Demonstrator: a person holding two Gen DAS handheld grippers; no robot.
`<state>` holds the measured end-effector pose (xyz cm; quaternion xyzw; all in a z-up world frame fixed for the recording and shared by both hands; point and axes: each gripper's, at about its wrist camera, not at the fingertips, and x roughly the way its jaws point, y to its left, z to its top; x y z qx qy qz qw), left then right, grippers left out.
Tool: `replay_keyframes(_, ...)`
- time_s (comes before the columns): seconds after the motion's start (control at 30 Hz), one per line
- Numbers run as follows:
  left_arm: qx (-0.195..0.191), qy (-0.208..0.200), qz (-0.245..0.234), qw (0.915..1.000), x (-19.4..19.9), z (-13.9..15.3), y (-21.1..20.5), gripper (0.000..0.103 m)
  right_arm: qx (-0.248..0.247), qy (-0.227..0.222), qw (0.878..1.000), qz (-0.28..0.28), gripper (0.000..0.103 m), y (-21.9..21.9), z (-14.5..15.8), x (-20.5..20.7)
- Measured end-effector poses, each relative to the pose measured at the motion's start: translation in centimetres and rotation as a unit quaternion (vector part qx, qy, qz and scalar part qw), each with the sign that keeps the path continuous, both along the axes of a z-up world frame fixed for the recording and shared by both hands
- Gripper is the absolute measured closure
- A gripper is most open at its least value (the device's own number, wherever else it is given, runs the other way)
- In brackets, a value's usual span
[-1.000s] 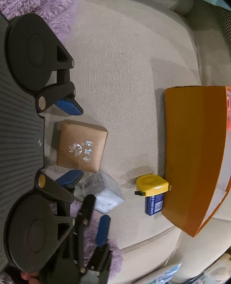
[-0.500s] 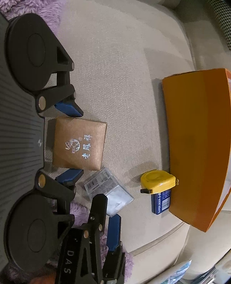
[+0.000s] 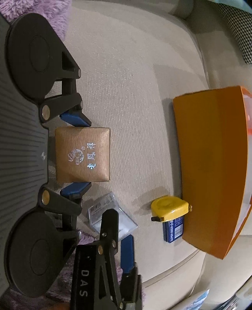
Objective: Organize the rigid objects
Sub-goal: 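Lift the brown gift box with the left gripper while the right lifts the cube box toward the orange box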
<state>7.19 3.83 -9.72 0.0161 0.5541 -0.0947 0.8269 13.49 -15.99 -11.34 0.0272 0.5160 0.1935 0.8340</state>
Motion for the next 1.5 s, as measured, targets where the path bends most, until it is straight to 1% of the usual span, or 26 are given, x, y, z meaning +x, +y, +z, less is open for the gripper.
replay_keyframes(0.1,-0.018,0.005,0.024,0.9995,0.2,-0.1,0.8,0.034,0.001,0.011,1.000,0.006,0.045,0.0,-0.4,0.0)
replay_keyframes(0.13,-0.024,0.006,0.031,0.9992,0.3,0.0,1.1,0.035,-0.004,0.011,1.000,0.007,0.049,0.1,-0.5,0.0)
replay_keyframes(0.23,-0.030,0.007,0.044,0.9986,0.2,0.2,1.5,0.035,-0.007,0.007,1.000,0.011,0.050,0.3,-0.4,0.0)
replay_keyframes(0.33,-0.045,0.003,0.043,0.9981,0.1,1.0,1.6,0.035,-0.016,-0.002,1.000,0.012,0.051,0.3,0.0,-0.3)
replay_keyframes(0.4,-0.063,-0.003,0.040,0.9972,0.1,2.0,1.7,0.035,-0.013,-0.011,1.000,0.020,0.051,0.1,0.8,-0.5)
replay_keyframes(0.5,-0.072,-0.014,0.032,0.9968,0.3,3.8,1.6,0.035,-0.014,-0.029,0.999,0.038,0.051,-0.3,2.4,-0.6)
replay_keyframes(0.6,-0.084,-0.027,0.015,0.9960,0.9,6.0,1.2,0.035,-0.023,-0.051,0.997,0.061,0.051,-0.7,4.4,-0.3)
replay_keyframes(0.77,-0.080,-0.055,-0.029,0.9948,2.3,9.7,0.0,0.035,-0.052,-0.094,0.987,0.117,0.051,-1.7,8.2,1.0)
replay_keyframes(0.9,-0.074,-0.074,-0.068,0.9922,4.8,12.5,-1.4,0.035,-0.080,-0.121,0.977,0.155,0.051,-2.6,11.1,3.2)
replay_keyframes(1.03,-0.064,-0.097,-0.115,0.9865,8.4,14.8,-3.2,0.035,-0.096,-0.138,0.974,0.155,0.051,-3.8,13.3,6.3)
replay_keyframes(1.13,-0.036,-0.116,-0.167,0.9785,11.5,15.6,-5.5,0.035,-0.113,-0.163,0.970,0.143,0.051,-4.6,14.6,8.8)
replay_keyframes(1.2,-0.013,-0.127,-0.211,0.9690,13.6,15.9,-7.3,0.035,-0.126,-0.176,0.967,0.137,0.051,-5.3,15.1,10.4)
replay_keyframes(1.27,0.011,-0.135,-0.258,0.9566,15.6,15.7,-9.0,0.035,-0.133,-0.178,0.966,0.135,0.052,-5.9,15.1,12.1)
replay_keyframes(1.33,0.037,-0.135,-0.307,0.9412,17.5,15.1,-10.9,0.035,-0.143,-0.179,0.964,0.138,0.052,-6.4,14.8,13.9)
replay_keyframes(1.37,0.050,-0.135,-0.333,0.9320,18.4,14.6,-11.7,0.035,-0.151,-0.180,0.962,0.139,0.052,-6.7,14.6,14.8)
replay_keyframes(1.43,0.073,-0.133,-0.375,0.9144,20.3,13.2,-13.1,0.035,-0.163,-0.185,0.959,0.139,0.052,-7.1,14.1,16.4)
replay_keyframes(1.5,0.082,-0.127,-0.408,0.9004,22.0,11.4,-13.9,0.035,-0.176,-0.192,0.957,0.130,0.052,-7.8,13.7,17.9)
